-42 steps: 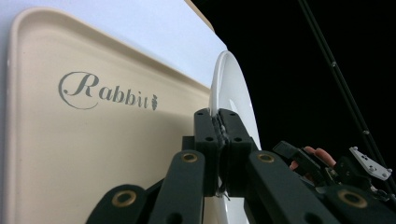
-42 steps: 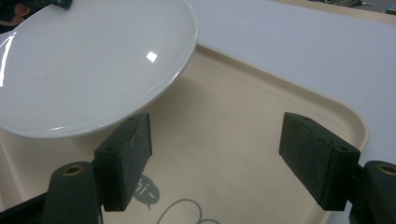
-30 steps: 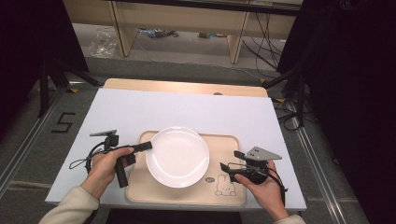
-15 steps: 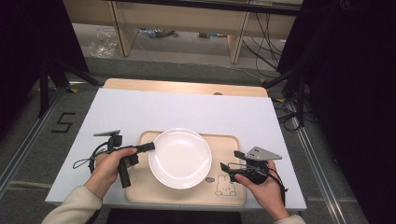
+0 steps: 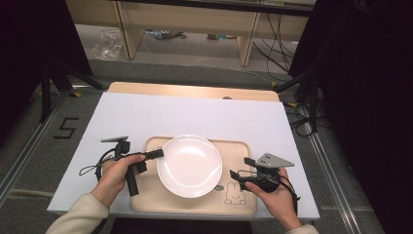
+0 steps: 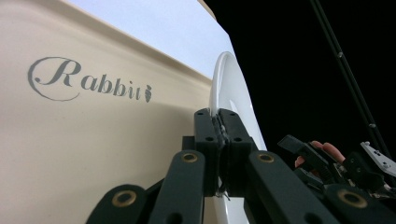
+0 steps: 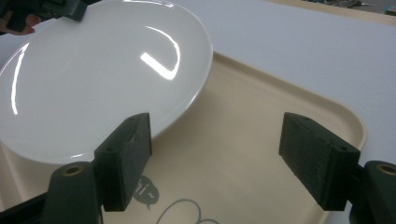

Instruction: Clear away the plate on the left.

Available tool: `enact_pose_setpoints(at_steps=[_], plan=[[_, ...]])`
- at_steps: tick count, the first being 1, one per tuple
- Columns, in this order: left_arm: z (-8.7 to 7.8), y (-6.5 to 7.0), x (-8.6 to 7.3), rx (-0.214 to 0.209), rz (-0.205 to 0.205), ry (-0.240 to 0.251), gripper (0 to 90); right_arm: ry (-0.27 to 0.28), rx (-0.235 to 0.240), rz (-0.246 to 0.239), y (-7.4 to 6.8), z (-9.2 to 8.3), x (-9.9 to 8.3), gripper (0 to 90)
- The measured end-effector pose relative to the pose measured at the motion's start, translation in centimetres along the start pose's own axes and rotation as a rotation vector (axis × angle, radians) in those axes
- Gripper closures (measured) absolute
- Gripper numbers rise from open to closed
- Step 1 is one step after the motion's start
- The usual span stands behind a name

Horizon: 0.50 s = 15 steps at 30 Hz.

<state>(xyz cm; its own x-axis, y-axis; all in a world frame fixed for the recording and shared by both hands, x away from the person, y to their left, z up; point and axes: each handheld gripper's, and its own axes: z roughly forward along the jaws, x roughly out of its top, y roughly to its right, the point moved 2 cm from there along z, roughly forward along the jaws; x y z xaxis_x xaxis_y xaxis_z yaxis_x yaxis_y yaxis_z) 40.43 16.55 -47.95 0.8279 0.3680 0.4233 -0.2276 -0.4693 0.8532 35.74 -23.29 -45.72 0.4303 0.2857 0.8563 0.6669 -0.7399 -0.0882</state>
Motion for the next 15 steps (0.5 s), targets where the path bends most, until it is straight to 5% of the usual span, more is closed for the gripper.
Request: enact_pose_setpoints(at_steps=[15], plan=[[1.1, 0.0, -0.4, 0.009, -0.001, -0.022, 86.8, -0.012, 0.005, 0.016, -0.1, -0.1, 0.0, 26.3]])
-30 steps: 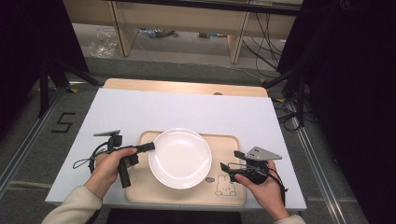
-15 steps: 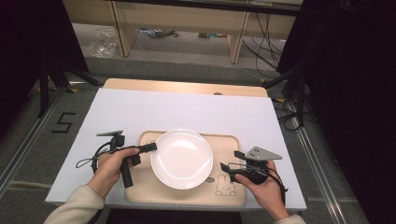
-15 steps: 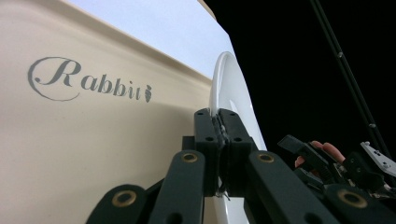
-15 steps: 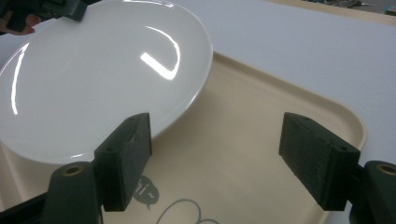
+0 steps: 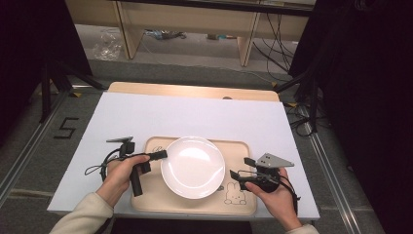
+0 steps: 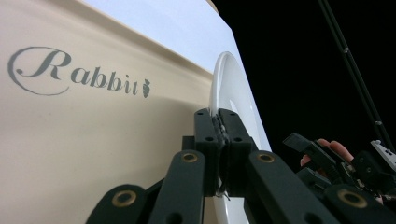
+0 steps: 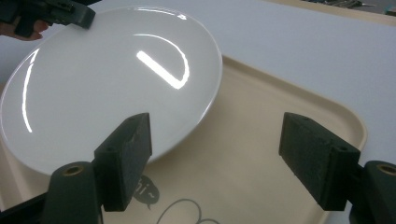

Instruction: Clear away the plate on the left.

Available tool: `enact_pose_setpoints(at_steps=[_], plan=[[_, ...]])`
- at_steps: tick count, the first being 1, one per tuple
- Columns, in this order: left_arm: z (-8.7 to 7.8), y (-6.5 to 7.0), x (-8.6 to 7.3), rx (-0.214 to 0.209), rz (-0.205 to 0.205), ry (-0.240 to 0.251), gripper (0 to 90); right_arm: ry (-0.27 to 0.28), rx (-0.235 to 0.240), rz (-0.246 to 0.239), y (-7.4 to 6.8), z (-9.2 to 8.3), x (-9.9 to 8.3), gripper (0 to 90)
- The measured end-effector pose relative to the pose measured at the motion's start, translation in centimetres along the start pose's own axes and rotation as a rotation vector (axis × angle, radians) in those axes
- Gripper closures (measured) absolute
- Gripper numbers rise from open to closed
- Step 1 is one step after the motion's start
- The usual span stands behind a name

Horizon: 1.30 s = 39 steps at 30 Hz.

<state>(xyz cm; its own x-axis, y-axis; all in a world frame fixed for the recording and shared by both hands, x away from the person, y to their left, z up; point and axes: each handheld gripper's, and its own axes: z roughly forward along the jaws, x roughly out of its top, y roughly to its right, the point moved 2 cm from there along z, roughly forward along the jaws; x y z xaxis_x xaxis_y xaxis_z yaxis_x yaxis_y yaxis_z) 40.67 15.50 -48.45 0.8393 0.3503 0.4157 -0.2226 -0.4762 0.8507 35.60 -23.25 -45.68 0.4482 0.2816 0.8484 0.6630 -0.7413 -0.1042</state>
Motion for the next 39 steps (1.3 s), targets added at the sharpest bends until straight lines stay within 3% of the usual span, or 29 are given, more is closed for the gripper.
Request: enact_pose_setpoints(at_steps=[6, 10, 23, 24, 39], plan=[[0.5, -0.1, -0.3, 0.019, 0.006, -0.003, 86.8, 0.012, -0.004, -0.026, 0.1, 0.1, 0.0, 26.2], [0.7, -0.2, -0.3, 0.020, -0.001, -0.007, 86.7, 0.001, 0.001, 0.003, 0.0, 0.0, 0.0, 26.3], [1.4, -0.2, -0.7, 0.037, 0.005, -0.024, 86.6, 0.003, -0.007, -0.003, 0.0, 0.0, 0.0, 26.2], [1.4, -0.2, -0.7, 0.037, 0.004, -0.024, 86.5, 0.013, -0.005, -0.030, 0.2, 0.1, 0.0, 26.3], [2.0, -0.5, -1.0, 0.053, -0.015, -0.031, 86.5, 0.012, -0.010, -0.016, 0.1, 0.1, 0.0, 26.2]])
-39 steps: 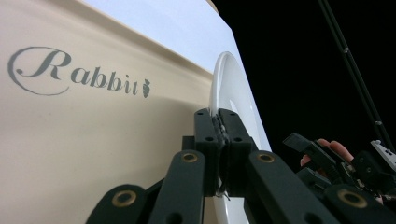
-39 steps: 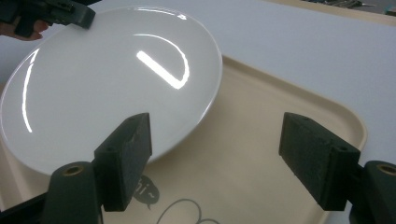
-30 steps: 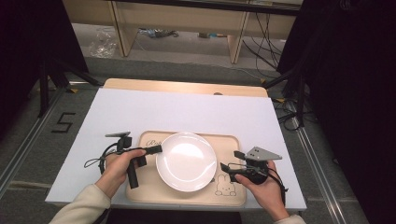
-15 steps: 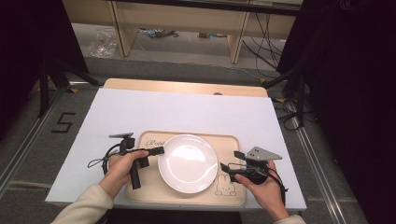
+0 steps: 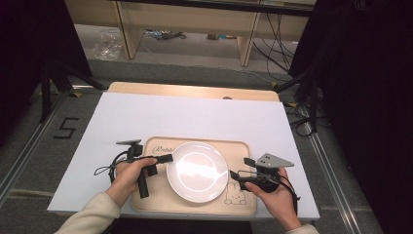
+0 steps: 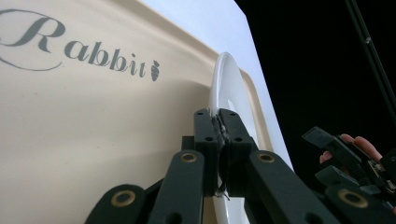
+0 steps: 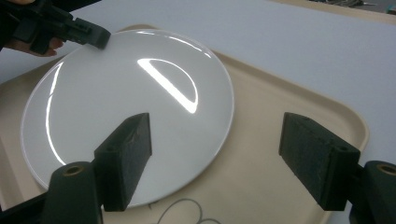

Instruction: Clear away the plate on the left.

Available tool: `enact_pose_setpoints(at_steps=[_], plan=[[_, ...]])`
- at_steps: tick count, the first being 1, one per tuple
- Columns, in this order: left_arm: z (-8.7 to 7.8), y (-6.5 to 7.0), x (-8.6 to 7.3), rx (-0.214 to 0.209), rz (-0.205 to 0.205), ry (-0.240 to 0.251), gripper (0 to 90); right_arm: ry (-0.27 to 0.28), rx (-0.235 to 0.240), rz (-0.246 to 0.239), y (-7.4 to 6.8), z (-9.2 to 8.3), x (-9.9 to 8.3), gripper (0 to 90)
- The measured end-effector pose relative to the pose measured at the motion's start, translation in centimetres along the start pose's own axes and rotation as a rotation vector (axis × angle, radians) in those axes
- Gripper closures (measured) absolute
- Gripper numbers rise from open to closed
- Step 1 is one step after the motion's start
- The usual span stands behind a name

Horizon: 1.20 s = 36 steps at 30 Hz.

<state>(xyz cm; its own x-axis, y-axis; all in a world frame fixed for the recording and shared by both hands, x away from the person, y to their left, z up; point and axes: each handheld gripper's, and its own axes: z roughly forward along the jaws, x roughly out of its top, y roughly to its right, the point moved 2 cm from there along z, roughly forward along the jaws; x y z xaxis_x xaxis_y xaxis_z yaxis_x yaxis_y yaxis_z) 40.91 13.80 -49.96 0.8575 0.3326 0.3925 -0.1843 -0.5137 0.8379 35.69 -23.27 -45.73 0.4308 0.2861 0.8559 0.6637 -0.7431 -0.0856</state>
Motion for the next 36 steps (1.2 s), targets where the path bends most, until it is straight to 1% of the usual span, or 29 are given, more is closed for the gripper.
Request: enact_pose_setpoints(at_steps=[3, 5, 6, 7, 9, 10, 12, 13, 14, 17, 18, 19, 20, 21, 22, 23, 24, 25, 26, 27, 28, 29, 30, 31, 32, 33, 34, 35, 36], plan=[[0.0, -0.2, 0.0, 0.007, -0.013, -0.002, 86.6, -0.006, 0.004, 0.004, 0.0, 0.0, 0.0, 26.2], [0.0, -0.4, 0.0, 0.020, -0.005, -0.006, 86.8, -0.007, 0.005, 0.006, 0.0, 0.0, 0.0, 26.2], [0.0, -0.5, 0.0, 0.022, -0.011, 0.000, 86.8, -0.008, 0.005, 0.006, 0.0, 0.0, 0.0, 26.2], [0.0, -0.6, 0.0, 0.020, -0.011, 0.005, 86.8, -0.006, 0.010, -0.008, 0.1, 0.0, 0.0, 26.2], [0.0, -0.8, 0.1, 0.014, 0.013, 0.007, 86.9, -0.010, 0.013, -0.004, 0.1, 0.0, 0.0, 26.2], [0.0, -0.8, 0.1, 0.018, 0.003, 0.005, 86.9, -0.010, 0.013, -0.005, 0.1, 0.0, 0.0, 26.2], [0.0, -0.9, 0.1, 0.025, 0.000, 0.002, 86.8, -0.011, 0.014, -0.005, 0.1, 0.0, 0.0, 26.2], [0.1, -1.1, 0.0, 0.026, 0.015, 0.004, 86.7, -0.012, 0.014, -0.006, 0.1, 0.0, 0.0, 26.2], [0.1, -1.2, 0.0, 0.030, 0.018, 0.003, 86.7, -0.011, 0.014, -0.006, 0.1, 0.0, 0.0, 26.2], [0.1, -1.3, 0.0, 0.043, 0.015, -0.010, 86.2, -0.008, 0.014, -0.004, 0.1, 0.0, 0.0, 26.2], [0.2, -1.4, -0.1, 0.051, 0.026, -0.012, 85.7, -0.008, 0.014, -0.004, 0.1, 0.0, 0.0, 26.2], [0.2, -1.5, -0.1, 0.055, 0.036, -0.018, 84.4, -0.008, 0.014, -0.004, 0.1, 0.0, 0.0, 26.2], [0.2, -1.5, -0.1, 0.064, 0.035, -0.030, 82.8, -0.008, 0.014, -0.004, 0.1, 0.0, 0.0, 26.1], [0.2, -1.6, -0.1, 0.068, 0.050, -0.045, 80.1, -0.005, 0.012, -0.007, 0.1, 0.0, 0.0, 26.1], [0.2, -1.6, -0.1, 0.070, 0.053, -0.060, 76.6, -0.004, 0.012, -0.010, 0.1, 0.0, 0.0, 26.1], [0.1, -1.6, -0.1, 0.080, 0.063, -0.066, 72.7, -0.008, 0.015, -0.005, 0.1, 0.0, 0.0, 26.1], [0.0, -1.5, 0.0, 0.093, 0.090, -0.057, 69.3, -0.007, 0.018, -0.012, 0.1, 0.0, 0.0, 26.1], [-0.2, -1.3, 0.1, 0.100, 0.098, -0.046, 66.4, -0.008, 0.021, 0.001, 0.0, 0.0, 0.0, 26.1], [-0.4, -1.2, 0.3, 0.102, 0.113, -0.044, 62.2, -0.014, 0.000, -0.021, 0.2, -0.2, 0.0, 26.0], [-0.8, -0.9, 0.5, 0.117, 0.136, -0.034, 58.4, 0.000, 0.011, -0.019, 0.2, 0.0, 0.0, 26.0], [-1.1, -0.6, 0.7, 0.133, 0.169, -0.018, 55.1, 0.001, 0.010, -0.020, 0.2, 0.0, 0.0, 26.0], [-1.5, -0.4, 0.9, 0.155, 0.213, -0.004, 51.5, -0.004, 0.015, -0.015, 0.2, -0.1, 0.0, 26.0], [-1.8, -0.3, 1.1, 0.167, 0.238, 0.007, 47.8, -0.005, 0.011, -0.015, 0.2, -0.1, 0.0, 26.0], [-2.1, -0.2, 1.3, 0.175, 0.251, 0.020, 45.1, 0.000, 0.010, -0.016, 0.2, 0.0, 0.0, 26.0], [-2.3, -0.2, 1.4, 0.180, 0.272, 0.022, 43.2, 0.001, 0.009, -0.019, 0.2, 0.0, 0.0, 26.0], [-2.6, -0.2, 1.5, 0.188, 0.288, 0.023, 41.3, -0.012, 0.020, -0.002, 0.0, 0.0, 0.0, 26.0], [-2.8, -0.1, 1.5, 0.208, 0.303, 0.022, 40.2, -0.012, 0.020, -0.003, 0.1, 0.0, 0.0, 26.0], [-3.1, 0.1, 1.6, 0.220, 0.317, 0.039, 39.3, -0.011, 0.020, -0.003, 0.1, 0.0, 0.0, 26.0], [-3.5, 0.2, 1.6, 0.226, 0.340, 0.041, 38.1, -0.016, 0.003, -0.016, 0.2, -0.2, 0.0, 26.0]])
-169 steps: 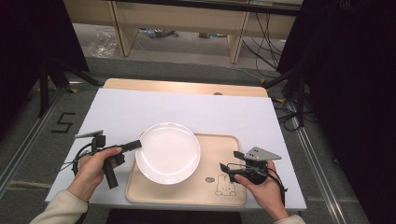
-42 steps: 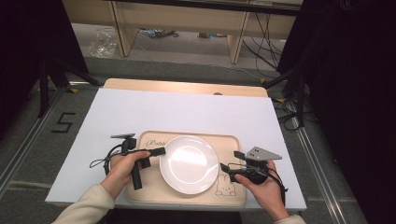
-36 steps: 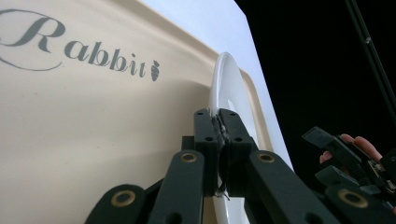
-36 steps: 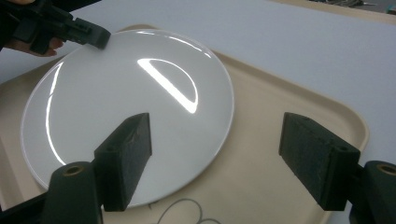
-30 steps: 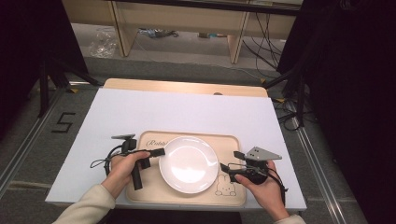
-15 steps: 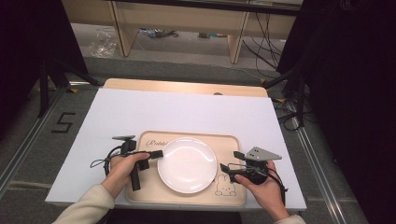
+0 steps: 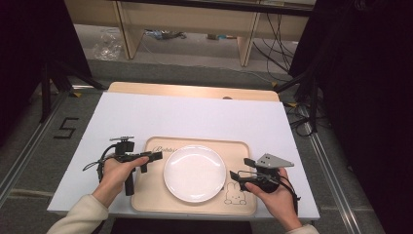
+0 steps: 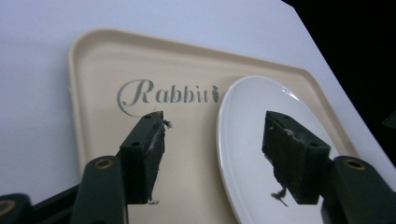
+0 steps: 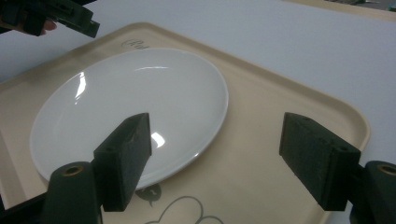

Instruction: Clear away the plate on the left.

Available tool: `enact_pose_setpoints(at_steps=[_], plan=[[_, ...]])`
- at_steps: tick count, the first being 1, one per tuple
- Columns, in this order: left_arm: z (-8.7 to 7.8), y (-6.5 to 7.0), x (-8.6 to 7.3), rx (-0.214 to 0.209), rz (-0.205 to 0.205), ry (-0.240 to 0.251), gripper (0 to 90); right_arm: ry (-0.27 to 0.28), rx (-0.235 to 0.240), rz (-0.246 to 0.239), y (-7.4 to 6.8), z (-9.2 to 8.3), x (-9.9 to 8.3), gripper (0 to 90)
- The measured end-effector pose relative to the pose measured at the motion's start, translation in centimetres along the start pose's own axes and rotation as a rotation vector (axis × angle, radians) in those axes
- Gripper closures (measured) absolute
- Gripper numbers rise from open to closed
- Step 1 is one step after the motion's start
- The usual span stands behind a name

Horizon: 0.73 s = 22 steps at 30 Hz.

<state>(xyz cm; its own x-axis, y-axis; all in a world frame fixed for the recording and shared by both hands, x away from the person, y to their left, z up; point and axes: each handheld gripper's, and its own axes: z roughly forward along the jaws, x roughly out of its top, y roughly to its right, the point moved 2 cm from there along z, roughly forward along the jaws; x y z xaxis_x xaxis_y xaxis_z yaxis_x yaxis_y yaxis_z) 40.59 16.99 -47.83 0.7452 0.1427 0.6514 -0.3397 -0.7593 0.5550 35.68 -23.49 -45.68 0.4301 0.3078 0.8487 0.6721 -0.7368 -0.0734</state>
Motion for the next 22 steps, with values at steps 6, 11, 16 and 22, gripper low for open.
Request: enact_pose_setpoints(at_steps=[6, 11, 16, 22], plan=[[-2.5, -0.3, 0.1, 0.026, 0.098, 0.049, 36.3, 0.017, 0.017, -0.001, 0.1, 0.3, -0.1, 25.9], [-5.1, -1.5, -0.4, 0.046, 0.127, 0.083, 34.4, 0.006, 0.012, 0.007, 0.0, 0.2, -0.1, 25.8], [-7.9, -3.9, -1.7, 0.112, 0.140, 0.140, 32.5, 0.022, 0.018, 0.011, 0.1, 0.4, -0.2, 25.8], [-9.8, -6.0, -3.9, 0.139, 0.047, 0.160, 33.5, 0.011, 0.011, 0.003, 0.1, 0.3, -0.1, 25.8]])
